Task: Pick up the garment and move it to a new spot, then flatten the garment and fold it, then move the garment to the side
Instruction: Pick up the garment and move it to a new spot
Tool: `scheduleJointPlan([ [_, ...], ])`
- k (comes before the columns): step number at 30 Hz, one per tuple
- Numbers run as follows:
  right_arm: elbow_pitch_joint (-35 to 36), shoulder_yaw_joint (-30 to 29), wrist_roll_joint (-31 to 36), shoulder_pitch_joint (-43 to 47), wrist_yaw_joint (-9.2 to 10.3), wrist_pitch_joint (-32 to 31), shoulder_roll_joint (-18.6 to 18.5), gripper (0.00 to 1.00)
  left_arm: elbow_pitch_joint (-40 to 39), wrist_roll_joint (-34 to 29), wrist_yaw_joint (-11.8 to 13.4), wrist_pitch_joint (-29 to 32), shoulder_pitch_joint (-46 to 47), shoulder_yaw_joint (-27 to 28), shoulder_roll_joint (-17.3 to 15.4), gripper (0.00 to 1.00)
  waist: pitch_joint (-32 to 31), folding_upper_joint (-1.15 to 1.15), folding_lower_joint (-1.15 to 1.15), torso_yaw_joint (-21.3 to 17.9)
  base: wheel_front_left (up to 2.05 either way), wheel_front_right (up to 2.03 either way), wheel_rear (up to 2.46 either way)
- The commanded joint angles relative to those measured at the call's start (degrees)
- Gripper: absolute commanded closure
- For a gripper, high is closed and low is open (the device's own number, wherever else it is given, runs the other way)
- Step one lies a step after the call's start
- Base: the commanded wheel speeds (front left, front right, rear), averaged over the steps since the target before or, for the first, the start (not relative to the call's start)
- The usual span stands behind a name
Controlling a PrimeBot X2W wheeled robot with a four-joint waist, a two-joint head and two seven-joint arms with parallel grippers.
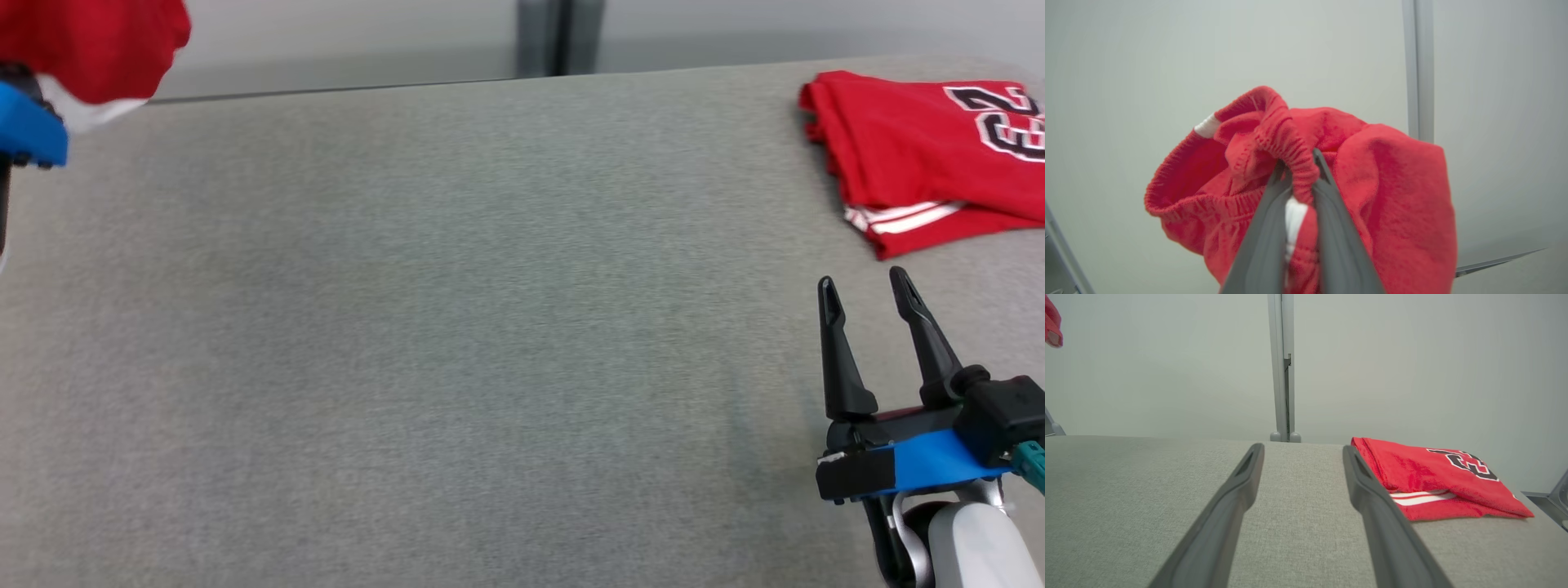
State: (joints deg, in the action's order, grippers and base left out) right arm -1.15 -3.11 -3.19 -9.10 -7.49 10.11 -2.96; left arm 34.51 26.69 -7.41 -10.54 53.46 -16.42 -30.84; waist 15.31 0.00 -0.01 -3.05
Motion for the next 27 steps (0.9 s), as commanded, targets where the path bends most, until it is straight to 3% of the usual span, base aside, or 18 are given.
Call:
scheduleJointPlan([
  [1, -0.82, 0.20, -1.16, 0.52, -0.01, 0.70, 0.06, 0.00, -3.10, -0.52, 0.25, 0.74, 1.14, -0.68, 0.28, 1.00, -1.82, 0.00, 0.01, -2.93, 0.00, 0.00, 0.00],
  [13, -6.29, 3.73, -6.01, -1.21, -0.01, 4.07, 0.07, 0.00, -21.95, -2.03, 1.34, 7.78, 1.68, -7.34, 5.06, 1.00, -2.22, 0.00, 0.01, -12.32, 0.00, 0.00, 0.00],
  [20, -8.28, 5.11, -7.84, -2.28, -0.01, 4.88, 0.07, 0.00, -23.61, -2.34, 1.08, 10.56, -0.15, -11.76, 7.39, 1.00, -1.15, 0.00, 0.01, -14.71, 0.00, 0.00, 0.00],
  [27, -9.07, 5.71, -8.44, -3.16, -0.01, 5.14, 0.07, 0.00, -21.26, -1.88, 1.20, 9.14, -5.86, -15.32, 9.57, 1.00, -0.41, 0.00, 0.01, -14.85, 0.00, 0.00, 0.00],
])
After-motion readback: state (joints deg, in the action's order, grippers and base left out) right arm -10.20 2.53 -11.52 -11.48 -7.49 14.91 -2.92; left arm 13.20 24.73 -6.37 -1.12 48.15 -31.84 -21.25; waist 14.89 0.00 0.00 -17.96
